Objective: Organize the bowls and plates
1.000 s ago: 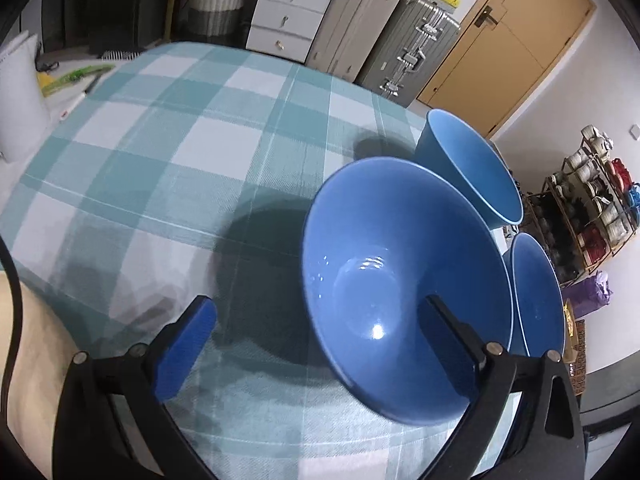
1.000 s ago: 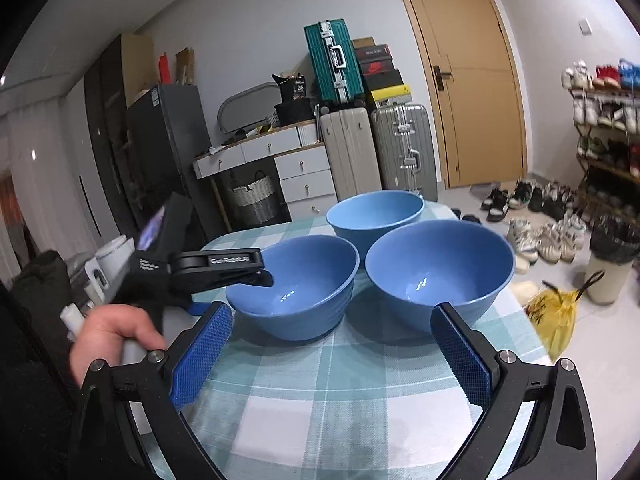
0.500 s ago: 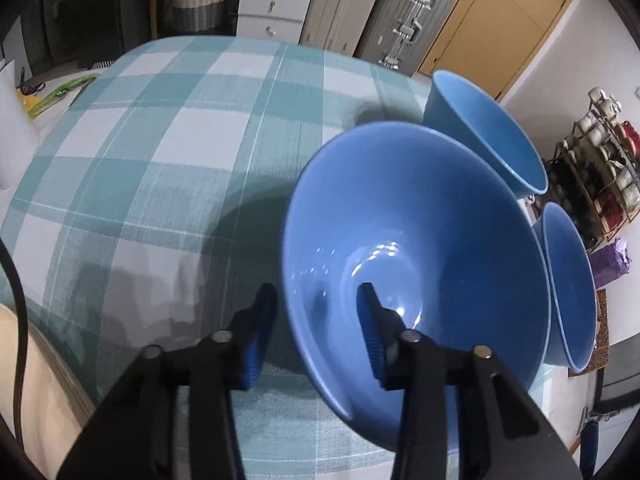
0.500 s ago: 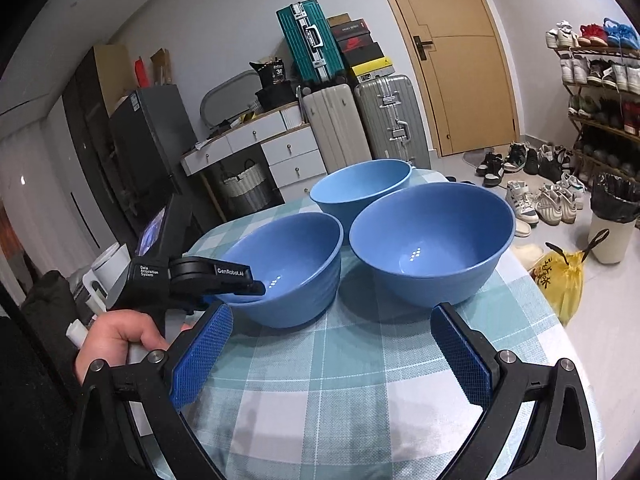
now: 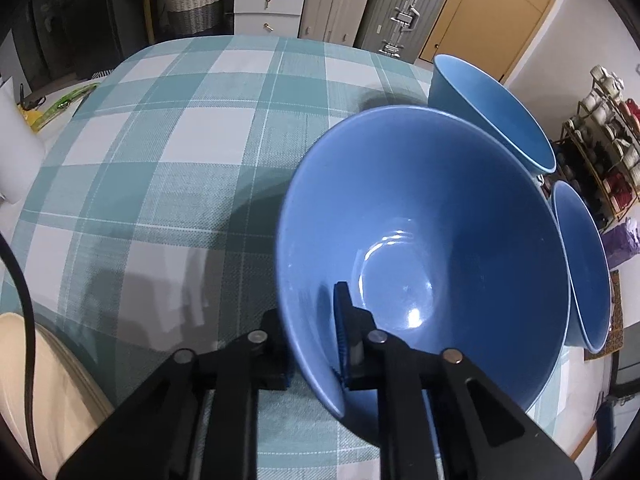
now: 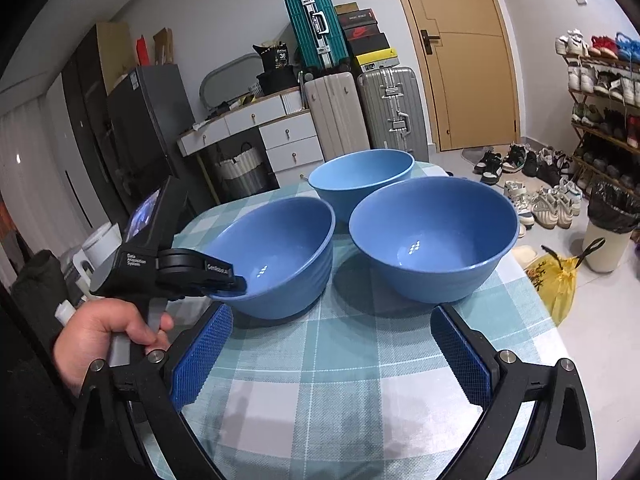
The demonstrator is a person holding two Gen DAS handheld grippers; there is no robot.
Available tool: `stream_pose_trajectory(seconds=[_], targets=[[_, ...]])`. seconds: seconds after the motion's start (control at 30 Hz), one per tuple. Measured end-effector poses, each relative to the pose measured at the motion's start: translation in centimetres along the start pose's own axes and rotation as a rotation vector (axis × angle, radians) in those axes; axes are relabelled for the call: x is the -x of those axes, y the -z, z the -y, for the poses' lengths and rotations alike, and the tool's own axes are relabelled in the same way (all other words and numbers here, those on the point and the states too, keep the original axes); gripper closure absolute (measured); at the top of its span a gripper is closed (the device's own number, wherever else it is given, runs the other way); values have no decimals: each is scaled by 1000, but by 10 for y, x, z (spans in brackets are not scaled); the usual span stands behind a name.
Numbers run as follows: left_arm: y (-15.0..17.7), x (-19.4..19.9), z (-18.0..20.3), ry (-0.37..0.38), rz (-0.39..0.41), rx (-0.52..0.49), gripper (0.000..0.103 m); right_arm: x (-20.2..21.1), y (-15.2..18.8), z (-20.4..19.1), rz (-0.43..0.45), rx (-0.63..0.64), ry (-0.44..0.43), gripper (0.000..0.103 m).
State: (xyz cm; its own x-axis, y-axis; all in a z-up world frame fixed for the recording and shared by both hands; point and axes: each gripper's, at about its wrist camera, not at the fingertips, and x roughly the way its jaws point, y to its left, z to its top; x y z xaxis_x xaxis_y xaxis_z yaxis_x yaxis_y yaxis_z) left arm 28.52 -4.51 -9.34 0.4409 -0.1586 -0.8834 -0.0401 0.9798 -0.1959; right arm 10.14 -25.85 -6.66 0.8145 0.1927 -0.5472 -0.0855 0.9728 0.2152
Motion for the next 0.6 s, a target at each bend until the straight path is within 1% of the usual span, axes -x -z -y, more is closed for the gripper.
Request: stream_pose_trajectory(seconds=[0.1, 0.17, 0.3, 0.33, 0.37, 0.4, 0.43, 0.47, 0.53, 0.57, 0.6], targets=[[1, 5, -3, 7, 7, -1, 93, -4, -14, -4, -22, 11, 7, 2], [4, 7, -3, 5, 1, -13, 93, -12, -28, -11, -60, 31, 1, 2], [9, 11, -6, 7, -19, -48, 93, -33, -57, -26, -150, 94, -18, 2], [11, 12, -6, 6, -22, -57, 93, -42, -63, -31, -204, 107, -21, 3], [13, 13, -7, 6, -28, -66, 93, -47, -65, -35, -241, 116, -27, 6], [15, 14, -8, 11, -35, -73, 93, -56, -67, -40, -301, 133, -40, 11], [17, 15, -10, 14, -45, -83, 93, -61, -68, -43, -330, 147, -45, 16], [19, 17, -10, 15, -49, -91, 93, -67, -68, -45, -358, 157, -35, 24], [24, 20, -12, 21, -61, -103, 93, -76, -65, -43, -398, 144, 18, 26], [27, 22, -12, 26, -70, -108, 93, -81, -64, -39, -414, 117, 40, 29], [29, 23, -13, 32, -77, -114, 93, -86, -62, -36, -435, 85, 51, 35]])
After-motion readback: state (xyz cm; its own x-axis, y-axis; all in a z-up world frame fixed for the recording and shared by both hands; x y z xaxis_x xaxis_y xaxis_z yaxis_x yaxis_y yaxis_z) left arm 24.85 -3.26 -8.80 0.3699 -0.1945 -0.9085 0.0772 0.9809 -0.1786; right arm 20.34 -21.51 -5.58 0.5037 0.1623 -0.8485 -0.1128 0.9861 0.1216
